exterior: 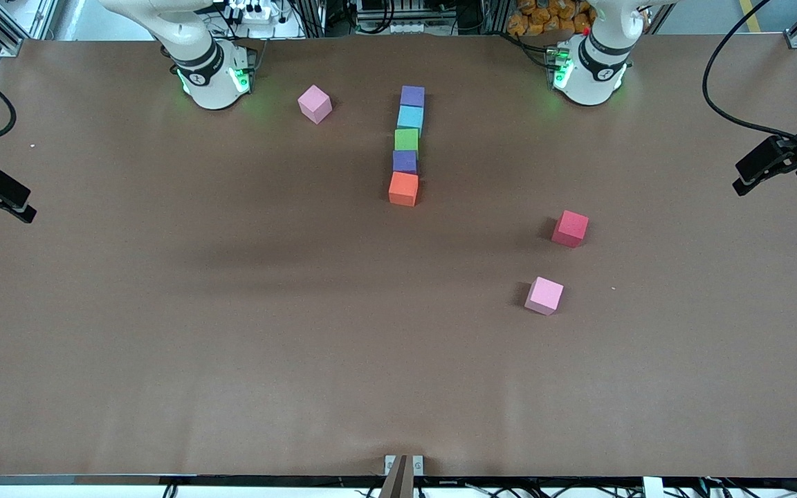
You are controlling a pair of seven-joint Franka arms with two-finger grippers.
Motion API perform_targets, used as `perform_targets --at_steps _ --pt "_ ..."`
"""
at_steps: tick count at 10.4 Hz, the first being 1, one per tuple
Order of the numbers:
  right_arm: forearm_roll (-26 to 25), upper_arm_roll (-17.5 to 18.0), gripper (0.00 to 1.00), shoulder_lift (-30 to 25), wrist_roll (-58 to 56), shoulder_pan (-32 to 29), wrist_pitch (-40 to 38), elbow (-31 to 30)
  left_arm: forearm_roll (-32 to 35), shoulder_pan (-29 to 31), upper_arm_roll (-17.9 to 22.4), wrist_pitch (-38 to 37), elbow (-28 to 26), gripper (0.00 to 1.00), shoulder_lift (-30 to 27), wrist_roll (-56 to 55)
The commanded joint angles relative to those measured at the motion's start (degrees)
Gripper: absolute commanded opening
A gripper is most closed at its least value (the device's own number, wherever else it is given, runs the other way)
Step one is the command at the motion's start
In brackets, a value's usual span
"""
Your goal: Arrange blocks into number 1
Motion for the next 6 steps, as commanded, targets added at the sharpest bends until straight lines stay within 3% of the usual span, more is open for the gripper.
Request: perform_targets --at_steps 1,6 --pt "0.8 0.6 1.00 0.3 0.6 -1.1 -0.8 1.0 -0.1 -0.7 1.0 -1.6 0.3 1.00 -0.8 1.7" --pt "1.0 0.6 1.00 0.4 0.5 -1.5 -0.8 1.0 -0.1 -0.7 2.6 -2.3 0.7 1.00 -1.4 4.2"
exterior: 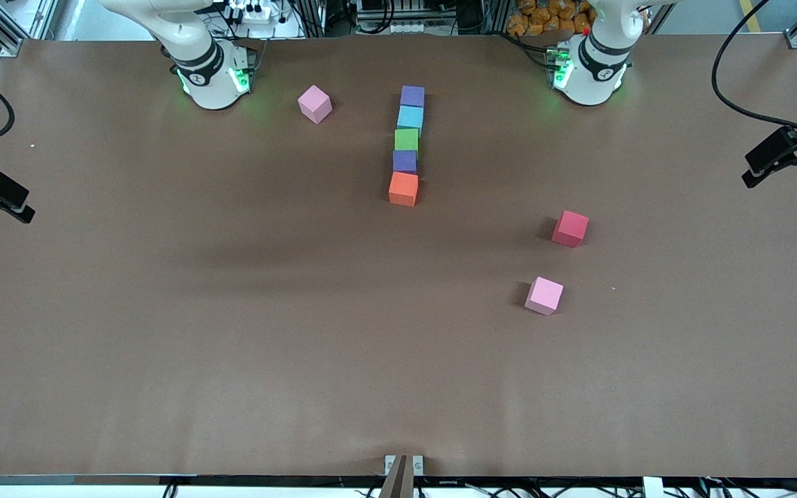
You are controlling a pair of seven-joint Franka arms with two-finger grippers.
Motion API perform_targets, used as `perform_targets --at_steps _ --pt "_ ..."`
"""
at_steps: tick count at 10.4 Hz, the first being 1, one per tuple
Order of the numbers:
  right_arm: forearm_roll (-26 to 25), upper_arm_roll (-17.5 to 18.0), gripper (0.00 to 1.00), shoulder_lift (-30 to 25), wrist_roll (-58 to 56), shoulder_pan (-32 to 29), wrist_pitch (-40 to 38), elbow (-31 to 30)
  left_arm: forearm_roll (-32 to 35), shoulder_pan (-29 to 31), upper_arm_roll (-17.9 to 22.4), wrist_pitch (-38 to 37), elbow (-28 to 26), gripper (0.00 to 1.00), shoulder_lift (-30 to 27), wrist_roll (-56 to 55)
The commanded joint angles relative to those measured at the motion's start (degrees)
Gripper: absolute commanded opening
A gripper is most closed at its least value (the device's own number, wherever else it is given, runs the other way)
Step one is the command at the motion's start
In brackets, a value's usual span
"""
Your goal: Arrange blocks into number 1
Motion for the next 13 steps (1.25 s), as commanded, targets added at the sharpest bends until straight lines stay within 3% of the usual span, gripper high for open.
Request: perform_targets --at_steps 1,8,13 --pt "1.0 0.7 1.00 0.3 0.5 -1.2 -0.8 1.0 -0.1 -0.6 1.3 -1.1 0.6 1.00 -0.5 1.5" --pt "1.0 0.7 1.00 0.3 0.5 -1.3 -0.7 1.0 -0.7 -3.4 0.6 -2.0 0.4 1.00 -0.5 2.2" --pt "1.0 0.7 1.00 0.3 0.6 -1.2 -0.7 1.0 -0.2 -7.5 3.1 -2.4 0.5 1.00 0.1 2.4"
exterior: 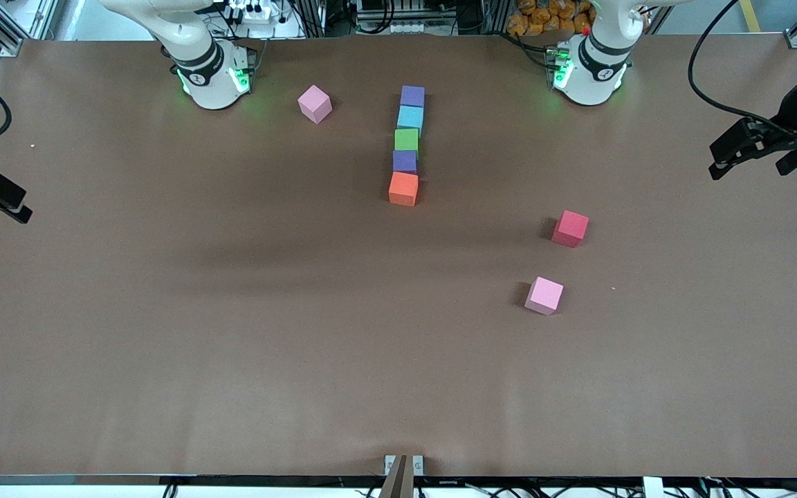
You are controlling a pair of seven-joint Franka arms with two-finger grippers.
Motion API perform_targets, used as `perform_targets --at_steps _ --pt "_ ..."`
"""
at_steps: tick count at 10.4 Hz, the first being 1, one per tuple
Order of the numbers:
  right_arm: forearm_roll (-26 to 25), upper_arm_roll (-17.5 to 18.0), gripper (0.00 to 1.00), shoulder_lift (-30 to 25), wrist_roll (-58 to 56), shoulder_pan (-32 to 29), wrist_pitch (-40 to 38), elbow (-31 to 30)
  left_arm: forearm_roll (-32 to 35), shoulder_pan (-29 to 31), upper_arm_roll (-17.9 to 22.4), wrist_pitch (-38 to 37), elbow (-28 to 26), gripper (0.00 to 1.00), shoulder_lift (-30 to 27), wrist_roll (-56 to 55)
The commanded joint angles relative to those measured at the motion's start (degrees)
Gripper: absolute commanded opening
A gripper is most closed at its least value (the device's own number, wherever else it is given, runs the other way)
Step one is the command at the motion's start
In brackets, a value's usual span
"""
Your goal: Arrange blocks into number 1
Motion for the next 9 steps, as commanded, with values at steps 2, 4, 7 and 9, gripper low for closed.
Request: perform_targets --at_steps 2,4,7,9 --pt "1.0 0.7 1.00 0.3 0.5 -1.0 -0.7 1.0 -0.4 -1.1 1.5 -0.9 0.6 1.00 0.1 1.4" --pt "1.0 0.7 1.00 0.4 0.5 -1.0 -0.7 1.0 -0.4 -1.1 1.5 -0.9 0.6 1.00 0.1 1.4" --pt "1.0 0.7 1.00 0.3 0.5 -1.0 -0.7 1.0 -0.9 -1.2 1.4 -0.9 0.5 1.00 0.1 1.4" --pt "1.0 0.7 1.00 0.3 0.5 -1.0 -0.7 1.0 -1.0 -1.3 1.1 -0.9 0.2 1.00 0.1 1.4"
